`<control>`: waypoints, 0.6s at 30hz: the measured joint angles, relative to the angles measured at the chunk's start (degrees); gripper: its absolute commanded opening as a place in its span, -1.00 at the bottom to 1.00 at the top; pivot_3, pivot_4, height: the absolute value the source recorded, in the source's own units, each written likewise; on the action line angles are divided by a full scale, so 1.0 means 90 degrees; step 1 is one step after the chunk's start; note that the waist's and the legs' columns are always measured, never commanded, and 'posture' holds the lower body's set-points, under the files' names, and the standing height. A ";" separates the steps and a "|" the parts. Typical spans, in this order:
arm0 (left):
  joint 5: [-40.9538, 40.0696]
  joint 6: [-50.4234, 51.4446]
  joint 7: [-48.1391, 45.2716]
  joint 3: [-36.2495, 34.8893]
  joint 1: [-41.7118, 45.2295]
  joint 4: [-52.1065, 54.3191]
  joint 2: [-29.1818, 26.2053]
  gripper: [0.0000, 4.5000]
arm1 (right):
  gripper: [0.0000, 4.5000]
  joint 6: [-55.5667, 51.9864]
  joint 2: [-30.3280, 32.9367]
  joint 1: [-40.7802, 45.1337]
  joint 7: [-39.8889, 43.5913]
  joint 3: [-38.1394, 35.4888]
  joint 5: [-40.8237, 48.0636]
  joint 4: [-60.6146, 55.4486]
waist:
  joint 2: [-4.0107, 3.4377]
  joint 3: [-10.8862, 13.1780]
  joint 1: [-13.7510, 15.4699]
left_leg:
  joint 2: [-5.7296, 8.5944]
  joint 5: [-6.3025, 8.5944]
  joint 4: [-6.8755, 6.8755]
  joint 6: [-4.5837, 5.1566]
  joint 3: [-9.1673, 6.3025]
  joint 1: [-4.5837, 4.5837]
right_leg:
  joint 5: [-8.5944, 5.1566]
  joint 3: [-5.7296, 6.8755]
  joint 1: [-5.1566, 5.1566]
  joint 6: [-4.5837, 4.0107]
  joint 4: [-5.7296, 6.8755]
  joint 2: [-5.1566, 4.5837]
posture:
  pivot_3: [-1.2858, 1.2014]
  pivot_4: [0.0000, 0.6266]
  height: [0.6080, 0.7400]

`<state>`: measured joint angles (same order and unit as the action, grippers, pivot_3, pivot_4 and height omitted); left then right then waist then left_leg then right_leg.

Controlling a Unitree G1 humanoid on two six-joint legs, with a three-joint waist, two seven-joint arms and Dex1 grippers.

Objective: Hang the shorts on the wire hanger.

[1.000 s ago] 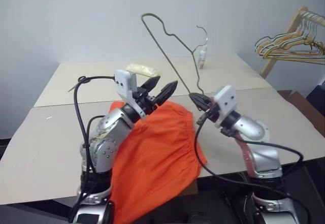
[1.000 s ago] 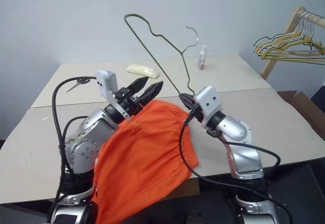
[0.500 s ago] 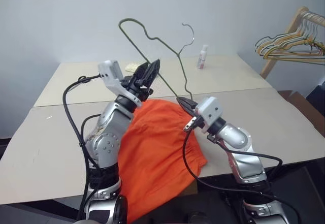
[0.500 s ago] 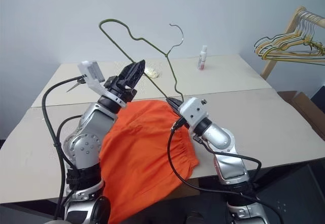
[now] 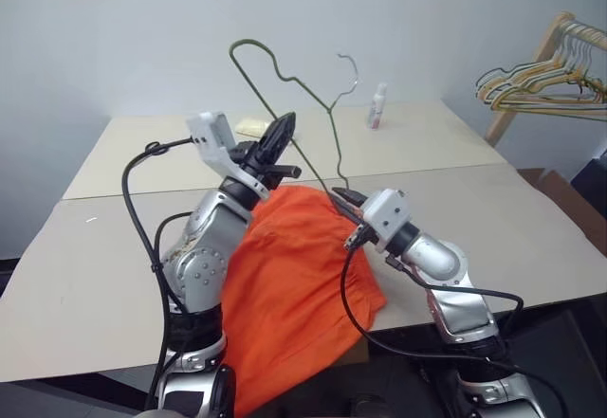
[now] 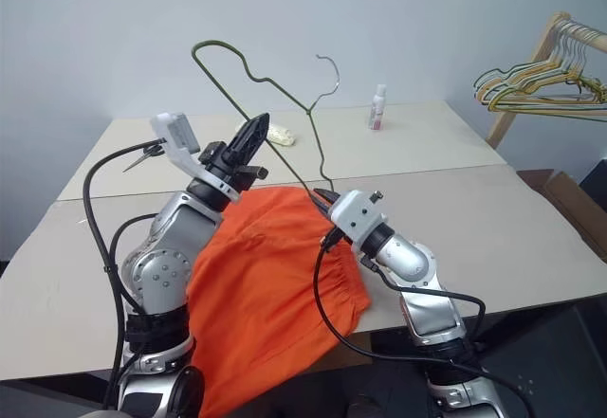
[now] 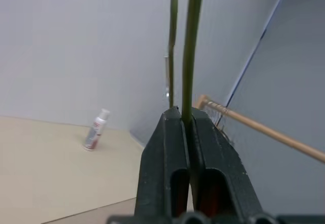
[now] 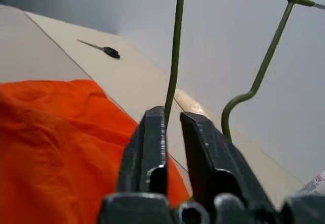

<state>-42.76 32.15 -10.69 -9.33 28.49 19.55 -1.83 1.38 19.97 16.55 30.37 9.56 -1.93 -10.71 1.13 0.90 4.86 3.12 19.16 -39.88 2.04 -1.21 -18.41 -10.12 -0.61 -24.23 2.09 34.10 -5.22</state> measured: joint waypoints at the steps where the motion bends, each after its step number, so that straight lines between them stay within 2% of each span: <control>1: 0.0005 -0.0084 -0.0109 -0.0001 -0.0003 -0.0001 -0.0090 -1.00 | -0.01 0.0067 0.0054 0.0001 0.0058 0.0008 -0.0001 0.0005 | 0.0000 0.0000 0.0002 | 0.0000 0.0000 0.0000 0.0000 0.0000 0.0000 | 0.0000 0.0000 0.0000 0.0000 0.0000 0.0000 | 0.17 -1.00 1.00; 4: 0.0010 -0.0306 -0.0575 -0.0068 -0.0003 -0.0008 -0.0516 -1.00 | 0.47 0.0205 0.0253 0.0006 0.0282 -0.0036 0.0168 0.0004 | 0.0001 0.0001 0.0003 | 0.0001 0.0000 0.0000 0.0001 0.0000 0.0000 | 0.0000 0.0001 0.0001 0.0000 -0.0001 -0.0001 | 0.17 -1.00 1.00; 7: -0.0114 -0.0378 -0.1278 -0.0242 -0.0003 -0.0056 -0.1133 -1.00 | 0.96 -0.0266 0.0731 0.0034 0.1105 -0.0387 0.1313 -0.0148 | 0.0001 0.0003 0.0004 | 0.0001 0.0002 -0.0001 0.0006 0.0000 -0.0001 | 0.0000 0.0003 0.0002 -0.0001 -0.0003 -0.0001 | 0.17 -1.00 1.00; 10: -0.0749 -0.0325 -0.2042 -0.0603 -0.0011 -0.0161 -0.1596 -1.00 | 0.98 -0.1545 0.1461 0.0221 0.2049 -0.0883 0.2830 -0.0387 | 0.0002 0.0004 0.0018 | -0.0010 0.0008 -0.0002 0.0017 -0.0001 -0.0001 | 0.0000 0.0005 0.0005 -0.0001 -0.0006 -0.0003 | 0.17 -1.00 1.00; 12: -0.1141 -0.0213 -0.2379 -0.0782 -0.0019 -0.0194 -0.1766 -1.00 | 0.98 -0.2245 0.1756 0.0409 0.2424 -0.1087 0.3479 -0.0431 | 0.0005 0.0005 0.0039 | -0.0013 0.0016 -0.0003 0.0031 -0.0002 0.0001 | -0.0001 0.0008 0.0007 -0.0001 -0.0006 -0.0001 | 0.17 -1.00 1.00; 15: -0.2031 0.0129 -0.3148 -0.0999 -0.0058 -0.0306 -0.2155 -1.00 | 0.98 -0.4397 0.2619 0.1392 0.3182 -0.0964 0.4563 -0.0001 | -0.0001 0.0016 0.0012 | -0.0024 0.0030 -0.0012 0.0061 0.0004 0.0001 | 0.0001 0.0003 0.0004 -0.0005 -0.0002 0.0000 | 0.17 -1.00 1.00; 18: -0.2784 0.0360 -0.3757 -0.1313 -0.0039 -0.0427 -0.2458 -1.00 | 0.98 -0.5473 0.2774 0.2288 0.3875 -0.0926 0.5071 0.0885 | 0.0007 0.0016 0.0008 | -0.0037 0.0031 -0.0010 0.0062 -0.0003 0.0003 | 0.0003 0.0019 0.0012 -0.0012 -0.0007 0.0005 | 0.17 -1.00 1.00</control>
<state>-67.81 35.39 -44.51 -21.15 28.14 15.70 -23.96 -47.88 44.94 37.15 65.24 1.22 43.70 -2.74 1.19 1.04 4.94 2.79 19.44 -39.97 2.60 -1.24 -18.38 -10.09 -0.44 -24.12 1.98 34.04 -5.18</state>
